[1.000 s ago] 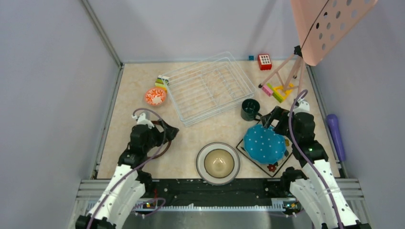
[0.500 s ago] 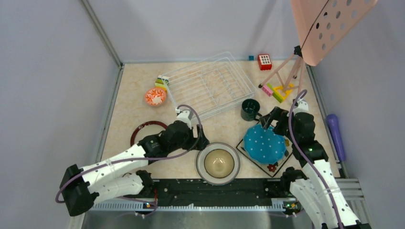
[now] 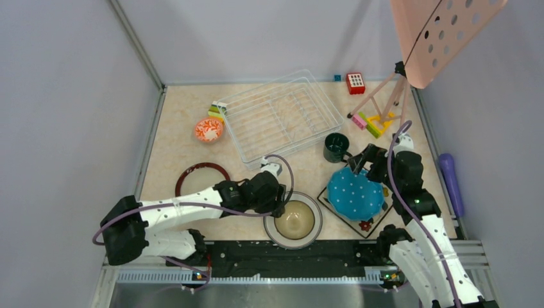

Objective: Load the mixed dishes into the dish rack

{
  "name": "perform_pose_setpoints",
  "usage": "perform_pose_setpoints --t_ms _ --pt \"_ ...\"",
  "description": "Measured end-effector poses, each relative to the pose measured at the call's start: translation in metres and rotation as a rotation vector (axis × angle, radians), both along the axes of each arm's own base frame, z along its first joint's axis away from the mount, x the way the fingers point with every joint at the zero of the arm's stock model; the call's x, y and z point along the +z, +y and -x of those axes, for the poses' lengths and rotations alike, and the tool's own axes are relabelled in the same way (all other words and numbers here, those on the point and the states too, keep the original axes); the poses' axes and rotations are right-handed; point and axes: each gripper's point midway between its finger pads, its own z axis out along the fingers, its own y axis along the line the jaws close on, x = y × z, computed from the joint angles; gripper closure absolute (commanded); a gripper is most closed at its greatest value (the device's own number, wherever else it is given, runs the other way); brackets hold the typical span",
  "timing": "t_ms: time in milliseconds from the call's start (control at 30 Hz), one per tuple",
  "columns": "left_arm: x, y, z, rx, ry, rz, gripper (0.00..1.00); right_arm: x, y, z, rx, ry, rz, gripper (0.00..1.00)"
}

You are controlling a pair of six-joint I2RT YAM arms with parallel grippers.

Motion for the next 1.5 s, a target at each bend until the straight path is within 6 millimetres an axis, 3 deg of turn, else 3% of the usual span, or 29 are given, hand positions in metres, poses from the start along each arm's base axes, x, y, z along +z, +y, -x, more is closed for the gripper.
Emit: perform_pose_setpoints --t_ms 133,267,333,400,433,700,800,933,1133,1300,1500 --pt "-0.006 -0.008 0.007 -0.035 0.030 -0.011 0.47 0.000 0.000 0.000 0.003 0.001 -0.001 0.03" --pt "-0.012 -0.014 0.012 -0.061 0.063 -0.017 0.61 0.000 0.002 0.001 0.008 0.002 -0.005 0.02" --pt "-0.016 -0.018 0.015 -0.080 0.085 -0.014 0.73 0.000 0.005 0.002 0.023 0.004 -0.016 0.02" --pt "-0.019 -0.018 0.017 -0.090 0.094 -0.024 0.98 0.001 0.009 0.004 0.045 0.010 -0.033 0.02" --pt "-0.020 -0.018 0.018 -0.099 0.102 -0.025 1.00 0.000 0.013 0.005 0.061 0.019 -0.046 0.02" --pt "-0.019 -0.006 0.013 -0.093 0.062 -0.086 1.00 -0.010 0.041 0.020 0.204 0.114 -0.141 0.02" --pt "-0.005 0.002 0.008 -0.082 0.010 -0.084 1.00 -0.003 0.059 0.029 0.297 0.136 -0.223 0.01" --pt "0.028 0.005 -0.006 -0.051 -0.082 -0.018 1.00 0.018 0.082 0.037 0.403 0.133 -0.360 0.01" --pt "0.079 0.004 -0.044 0.037 -0.155 0.124 1.00 0.039 0.106 0.050 0.504 0.134 -0.464 0.01" --pt "0.090 0.013 -0.076 0.113 -0.141 0.211 1.00 0.051 0.127 0.061 0.584 0.126 -0.511 0.01" --pt "0.096 0.002 -0.075 0.069 -0.104 0.275 1.00 0.051 0.146 0.067 0.599 0.143 -0.560 0.01"
